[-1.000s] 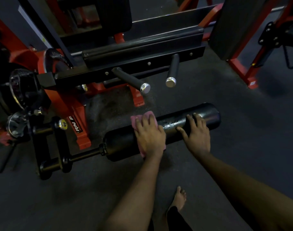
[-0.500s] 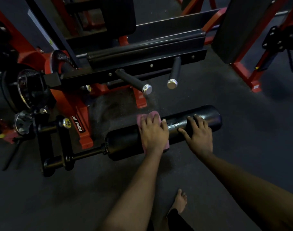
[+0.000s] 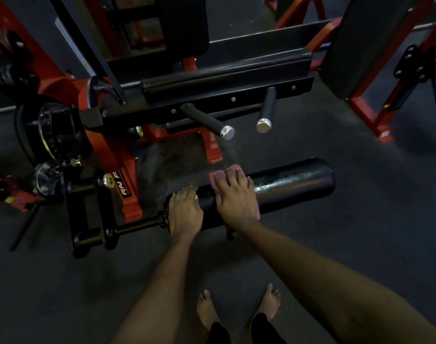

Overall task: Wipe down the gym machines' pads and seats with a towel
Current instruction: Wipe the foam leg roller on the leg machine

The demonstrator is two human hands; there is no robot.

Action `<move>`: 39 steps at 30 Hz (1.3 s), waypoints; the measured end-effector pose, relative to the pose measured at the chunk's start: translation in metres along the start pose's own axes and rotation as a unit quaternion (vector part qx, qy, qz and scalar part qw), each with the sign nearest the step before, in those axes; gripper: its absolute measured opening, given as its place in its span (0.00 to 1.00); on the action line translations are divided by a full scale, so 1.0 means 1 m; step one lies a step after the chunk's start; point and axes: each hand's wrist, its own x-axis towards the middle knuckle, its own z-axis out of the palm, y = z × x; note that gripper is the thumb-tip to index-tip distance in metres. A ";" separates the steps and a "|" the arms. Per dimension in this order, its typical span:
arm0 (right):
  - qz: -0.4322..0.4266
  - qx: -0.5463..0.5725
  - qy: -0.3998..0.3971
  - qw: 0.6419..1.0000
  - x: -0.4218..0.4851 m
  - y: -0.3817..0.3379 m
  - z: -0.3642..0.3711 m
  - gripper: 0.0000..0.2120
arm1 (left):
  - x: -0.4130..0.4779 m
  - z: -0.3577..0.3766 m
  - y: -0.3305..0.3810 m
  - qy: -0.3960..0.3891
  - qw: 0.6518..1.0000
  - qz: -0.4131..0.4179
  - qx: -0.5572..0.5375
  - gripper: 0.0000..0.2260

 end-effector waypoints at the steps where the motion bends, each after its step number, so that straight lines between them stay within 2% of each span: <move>1: -0.002 -0.002 0.007 1.000 0.000 0.014 -0.001 0.26 | -0.001 0.001 0.000 0.001 1.000 0.001 0.000 0.16; 4: 0.058 0.007 0.023 0.998 0.002 0.042 -0.010 0.24 | -0.002 0.001 0.002 0.003 1.000 0.001 -0.005 0.17; 7: 0.147 0.035 0.023 0.988 0.005 0.018 -0.008 0.24 | -0.002 0.002 0.003 0.000 1.000 0.004 0.005 0.18; 8: 0.140 0.030 0.025 0.989 0.004 0.012 -0.005 0.24 | -0.002 0.001 0.003 -0.002 1.000 0.003 0.007 0.18; 11: 0.020 -0.005 0.015 1.000 0.000 0.045 -0.006 0.25 | -0.004 0.001 0.003 -0.004 1.000 0.005 0.013 0.18; 12: 0.016 -0.012 0.022 1.000 0.003 0.062 -0.010 0.25 | -0.003 0.002 0.003 -0.005 1.000 0.007 0.013 0.18; 15: 0.138 0.015 0.030 0.990 0.006 0.061 -0.013 0.24 | -0.003 0.001 0.006 0.002 1.000 0.005 0.016 0.17; 16: 0.137 0.013 0.028 0.990 0.003 0.052 -0.011 0.24 | -0.004 0.001 0.007 0.006 1.000 0.003 0.018 0.17; 19: 0.021 -0.013 0.009 1.000 -0.003 0.075 -0.011 0.25 | -0.005 0.000 0.008 0.007 1.000 0.005 0.021 0.16; 20: 0.026 -0.013 0.011 1.000 0.000 0.088 -0.015 0.24 | -0.004 0.000 0.008 0.004 1.000 0.006 0.024 0.16; 23: 0.166 0.024 0.023 0.986 0.005 0.076 -0.019 0.21 | -0.005 -0.001 0.009 -0.002 1.000 0.001 0.029 0.17; 24: 0.168 0.019 0.024 0.985 0.004 0.062 -0.016 0.21 | -0.006 -0.002 0.010 0.002 1.000 -0.002 0.029 0.17; 27: 0.036 0.002 0.005 0.999 -0.006 0.080 -0.018 0.24 | -0.007 -0.002 0.011 -0.003 1.000 0.000 0.031 0.17; 28: 0.028 -0.005 -0.003 1.000 -0.005 0.098 -0.026 0.24 | -0.007 -0.002 0.011 -0.003 1.000 0.000 0.030 0.18; 30: 0.124 0.004 0.015 0.992 -0.003 0.116 -0.034 0.23 | -0.006 -0.002 0.010 -0.008 1.000 -0.006 0.028 0.18; 31: 0.190 0.008 0.023 0.981 -0.003 0.111 -0.033 0.23 | -0.006 -0.002 0.011 -0.010 1.000 -0.007 0.029 0.18; 32: 0.218 0.002 0.022 0.976 -0.002 0.096 -0.030 0.23 | -0.005 -0.001 0.011 -0.010 0.999 -0.007 0.029 0.18; 33: 0.201 -0.003 0.021 0.979 -0.002 0.078 -0.025 0.24 | -0.005 -0.001 0.012 -0.007 0.999 -0.008 0.030 0.18; 36: 0.076 0.024 0.005 0.997 -0.006 0.045 -0.011 0.25 | -0.005 0.001 0.015 0.011 0.999 -0.026 0.026 0.16; 39: 0.015 0.016 -0.008 1.000 -0.012 0.077 -0.019 0.25 | -0.006 0.005 0.019 0.036 0.998 -0.036 0.020 0.14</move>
